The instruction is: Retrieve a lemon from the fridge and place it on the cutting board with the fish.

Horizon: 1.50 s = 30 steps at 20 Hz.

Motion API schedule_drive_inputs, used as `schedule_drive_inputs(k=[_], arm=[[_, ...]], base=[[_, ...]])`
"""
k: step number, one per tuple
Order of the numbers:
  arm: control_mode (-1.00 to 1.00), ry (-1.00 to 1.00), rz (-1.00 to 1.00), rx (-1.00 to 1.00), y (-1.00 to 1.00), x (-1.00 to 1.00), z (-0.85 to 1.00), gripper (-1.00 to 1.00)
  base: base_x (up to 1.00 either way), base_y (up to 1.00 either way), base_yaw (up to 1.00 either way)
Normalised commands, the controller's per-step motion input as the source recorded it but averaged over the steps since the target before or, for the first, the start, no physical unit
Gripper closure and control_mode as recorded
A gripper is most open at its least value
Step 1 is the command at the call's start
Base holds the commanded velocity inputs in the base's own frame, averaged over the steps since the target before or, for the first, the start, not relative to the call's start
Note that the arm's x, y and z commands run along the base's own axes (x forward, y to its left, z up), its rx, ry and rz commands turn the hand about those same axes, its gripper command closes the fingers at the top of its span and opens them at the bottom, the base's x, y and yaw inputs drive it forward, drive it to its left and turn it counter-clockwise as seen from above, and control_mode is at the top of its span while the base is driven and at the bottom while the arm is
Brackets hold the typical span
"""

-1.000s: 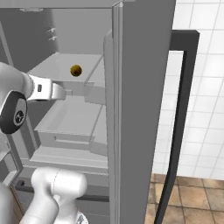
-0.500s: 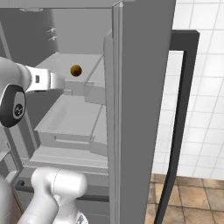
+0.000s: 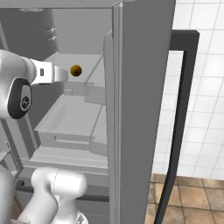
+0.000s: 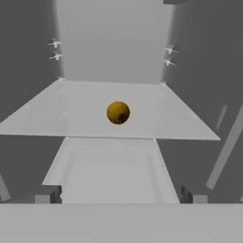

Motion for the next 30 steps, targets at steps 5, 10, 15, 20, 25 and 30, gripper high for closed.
schedule_drive_inputs(k=[5, 10, 15, 20, 25, 30], arm=[[-1.0, 0.0, -0.01, 0.0, 0.04, 0.34, 0.0, -1.0], [-1.0, 0.0, 0.0, 0.0, 0.03, 0.45, 0.0, -1.0], [-1.0, 0.03, 0.0, 0.0, 0.04, 0.46, 0.0, -1.0], [-1.0, 0.09, 0.0, 0.0, 0.0, 0.42, 0.0, -1.0], [-1.0, 0.08, 0.0, 0.0, 0.0, 0.35, 0.0, -1.0], [-1.0, 0.02, 0.0, 0.0, 0.03, 0.24, -0.07, -1.0]], base=[[0.0, 0.0, 0.0], [0.0, 0.0, 0.0], [0.0, 0.0, 0.0], [0.0, 0.0, 0.0], [0.0, 0.0, 0.0], [0.0, 0.0, 0.0]])
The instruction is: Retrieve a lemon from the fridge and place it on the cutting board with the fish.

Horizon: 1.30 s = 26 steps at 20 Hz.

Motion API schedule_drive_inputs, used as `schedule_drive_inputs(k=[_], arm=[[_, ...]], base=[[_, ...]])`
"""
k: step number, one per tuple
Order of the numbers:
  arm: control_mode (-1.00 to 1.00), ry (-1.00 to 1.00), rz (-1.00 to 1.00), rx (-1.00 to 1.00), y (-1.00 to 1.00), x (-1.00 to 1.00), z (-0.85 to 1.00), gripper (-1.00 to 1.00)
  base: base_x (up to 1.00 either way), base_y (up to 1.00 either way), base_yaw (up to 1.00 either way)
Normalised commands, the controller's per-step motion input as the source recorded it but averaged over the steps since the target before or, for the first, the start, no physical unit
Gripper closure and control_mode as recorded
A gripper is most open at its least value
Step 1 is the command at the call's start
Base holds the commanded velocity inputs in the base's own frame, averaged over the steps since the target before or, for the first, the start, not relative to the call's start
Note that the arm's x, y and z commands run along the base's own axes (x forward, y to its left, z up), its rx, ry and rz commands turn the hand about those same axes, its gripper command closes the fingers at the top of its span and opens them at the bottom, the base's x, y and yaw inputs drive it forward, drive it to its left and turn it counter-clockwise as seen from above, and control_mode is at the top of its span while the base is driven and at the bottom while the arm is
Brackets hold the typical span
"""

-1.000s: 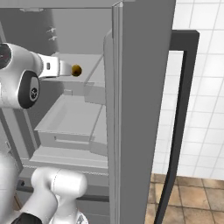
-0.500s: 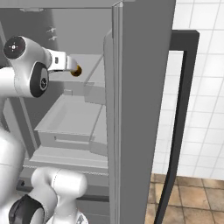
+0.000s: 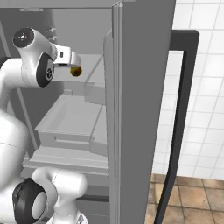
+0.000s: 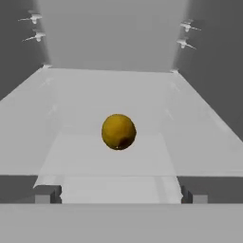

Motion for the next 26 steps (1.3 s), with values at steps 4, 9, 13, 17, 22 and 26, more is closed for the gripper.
schedule_drive_inputs(k=[4, 9, 13, 17, 22, 26], arm=[[-1.0, 0.0, -0.01, 0.0, 0.13, 0.18, -0.14, -1.0], [-1.0, 0.0, -0.02, 0.0, 0.13, 0.24, -0.12, -1.0], [-1.0, 0.03, 0.0, 0.0, 0.0, 0.37, -0.01, -1.0], [-1.0, 0.07, 0.0, 0.0, 0.0, 0.3, 0.0, -1.0], [-1.0, 0.09, 0.0, 0.0, 0.0, 0.26, -0.03, -1.0], [-1.0, 0.05, 0.0, 0.0, -0.1, 0.11, -0.09, -1.0]], base=[[0.0, 0.0, 0.0], [0.0, 0.0, 0.0], [0.0, 0.0, 0.0], [0.0, 0.0, 0.0], [0.0, 0.0, 0.0], [0.0, 0.0, 0.0]])
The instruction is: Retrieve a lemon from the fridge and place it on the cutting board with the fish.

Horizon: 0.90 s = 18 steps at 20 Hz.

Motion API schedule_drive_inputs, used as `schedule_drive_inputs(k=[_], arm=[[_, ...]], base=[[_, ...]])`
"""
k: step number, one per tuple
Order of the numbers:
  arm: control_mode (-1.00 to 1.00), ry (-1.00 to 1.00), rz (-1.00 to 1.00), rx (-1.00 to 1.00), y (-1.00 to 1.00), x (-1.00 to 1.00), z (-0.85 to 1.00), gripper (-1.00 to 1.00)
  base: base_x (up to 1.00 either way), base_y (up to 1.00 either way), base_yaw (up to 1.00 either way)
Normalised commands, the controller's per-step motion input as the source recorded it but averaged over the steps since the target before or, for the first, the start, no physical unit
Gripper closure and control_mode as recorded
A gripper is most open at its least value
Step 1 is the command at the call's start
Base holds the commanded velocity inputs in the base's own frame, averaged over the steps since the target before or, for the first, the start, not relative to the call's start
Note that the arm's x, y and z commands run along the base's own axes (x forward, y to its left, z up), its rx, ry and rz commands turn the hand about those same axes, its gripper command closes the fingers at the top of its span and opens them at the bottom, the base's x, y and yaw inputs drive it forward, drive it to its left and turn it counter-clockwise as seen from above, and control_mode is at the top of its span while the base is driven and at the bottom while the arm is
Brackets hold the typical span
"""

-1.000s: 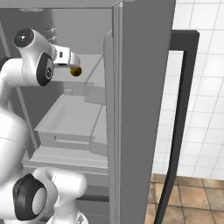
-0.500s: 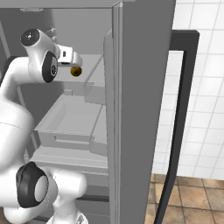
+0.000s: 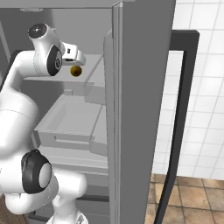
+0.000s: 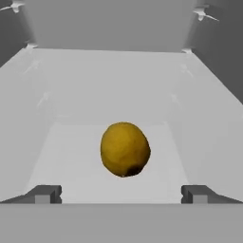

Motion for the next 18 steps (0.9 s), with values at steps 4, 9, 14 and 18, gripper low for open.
schedule_drive_inputs(k=[4, 9, 14, 18], arm=[[-1.0, 0.0, 0.0, 0.0, -0.19, 0.15, -0.18, -1.0], [-1.0, 0.0, 0.0, 0.0, -0.06, 0.05, -0.07, -1.0], [-1.0, 0.0, 0.0, 0.0, 0.0, 0.01, -0.01, -1.0], [-1.0, 0.0, 0.0, 0.0, 0.05, 0.12, -0.03, -1.0]], base=[[0.0, 0.0, 0.0], [0.0, 0.0, 0.0], [0.0, 0.0, 0.0], [0.0, 0.0, 0.0]])
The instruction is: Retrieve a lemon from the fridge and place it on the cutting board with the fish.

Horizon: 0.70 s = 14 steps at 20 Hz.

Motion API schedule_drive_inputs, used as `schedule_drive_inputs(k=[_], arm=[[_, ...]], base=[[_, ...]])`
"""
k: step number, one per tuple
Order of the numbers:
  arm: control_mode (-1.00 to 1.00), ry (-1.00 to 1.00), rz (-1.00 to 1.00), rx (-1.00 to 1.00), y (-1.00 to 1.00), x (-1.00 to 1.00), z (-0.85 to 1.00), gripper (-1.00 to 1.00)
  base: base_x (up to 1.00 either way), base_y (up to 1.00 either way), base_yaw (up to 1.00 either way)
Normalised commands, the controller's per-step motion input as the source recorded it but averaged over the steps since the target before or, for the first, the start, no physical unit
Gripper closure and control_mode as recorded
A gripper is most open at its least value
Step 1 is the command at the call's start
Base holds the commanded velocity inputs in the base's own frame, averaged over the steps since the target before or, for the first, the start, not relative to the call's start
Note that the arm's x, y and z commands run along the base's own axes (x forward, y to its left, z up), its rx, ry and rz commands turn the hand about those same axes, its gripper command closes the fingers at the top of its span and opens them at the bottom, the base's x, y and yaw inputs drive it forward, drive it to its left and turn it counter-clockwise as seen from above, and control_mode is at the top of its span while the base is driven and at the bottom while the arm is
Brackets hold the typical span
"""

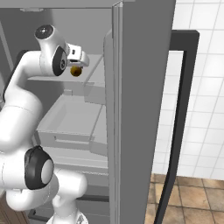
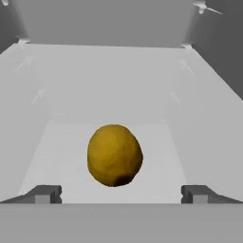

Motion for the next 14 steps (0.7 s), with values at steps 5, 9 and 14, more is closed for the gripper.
schedule_drive_inputs(k=[5, 9, 14], arm=[[-1.0, 0.0, 0.0, 0.0, 0.08, 0.19, -0.05, -1.0], [-1.0, 0.01, 0.0, 0.0, 0.07, 0.14, -0.08, -1.0], [-1.0, 0.03, 0.0, 0.0, 0.0, 0.12, -0.15, -1.0]], base=[[0.0, 0.0, 0.0], [0.0, 0.0, 0.0], [0.0, 0.0, 0.0]])
